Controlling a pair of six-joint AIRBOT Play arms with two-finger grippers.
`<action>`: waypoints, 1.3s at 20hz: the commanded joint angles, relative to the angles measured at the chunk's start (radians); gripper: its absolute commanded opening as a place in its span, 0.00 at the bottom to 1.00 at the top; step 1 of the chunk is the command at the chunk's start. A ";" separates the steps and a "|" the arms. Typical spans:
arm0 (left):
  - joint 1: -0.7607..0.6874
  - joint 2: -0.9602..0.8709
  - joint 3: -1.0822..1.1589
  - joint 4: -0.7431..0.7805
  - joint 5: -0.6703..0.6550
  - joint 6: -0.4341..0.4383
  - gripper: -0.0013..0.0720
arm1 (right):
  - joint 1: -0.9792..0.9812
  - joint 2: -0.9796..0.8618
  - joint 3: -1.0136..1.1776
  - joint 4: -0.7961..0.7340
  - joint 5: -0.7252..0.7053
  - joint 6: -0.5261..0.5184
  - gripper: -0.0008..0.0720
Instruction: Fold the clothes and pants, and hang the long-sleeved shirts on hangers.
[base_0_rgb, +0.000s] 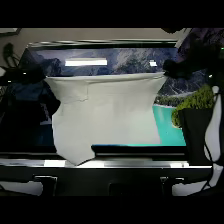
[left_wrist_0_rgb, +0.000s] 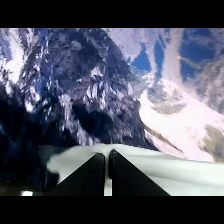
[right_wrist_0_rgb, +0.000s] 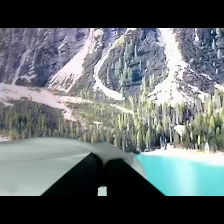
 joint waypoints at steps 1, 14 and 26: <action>-0.048 -0.243 0.131 -0.005 0.145 0.017 0.04 | 0.000 -0.149 -0.003 0.009 0.202 -0.011 0.05; -0.040 -0.301 0.197 0.111 -0.373 -0.017 0.04 | 0.000 -0.184 -0.003 0.021 -0.132 -0.007 0.05; -0.047 -0.311 0.196 0.131 -0.433 -0.020 0.04 | 0.002 -0.294 -0.003 0.036 -0.247 0.002 0.06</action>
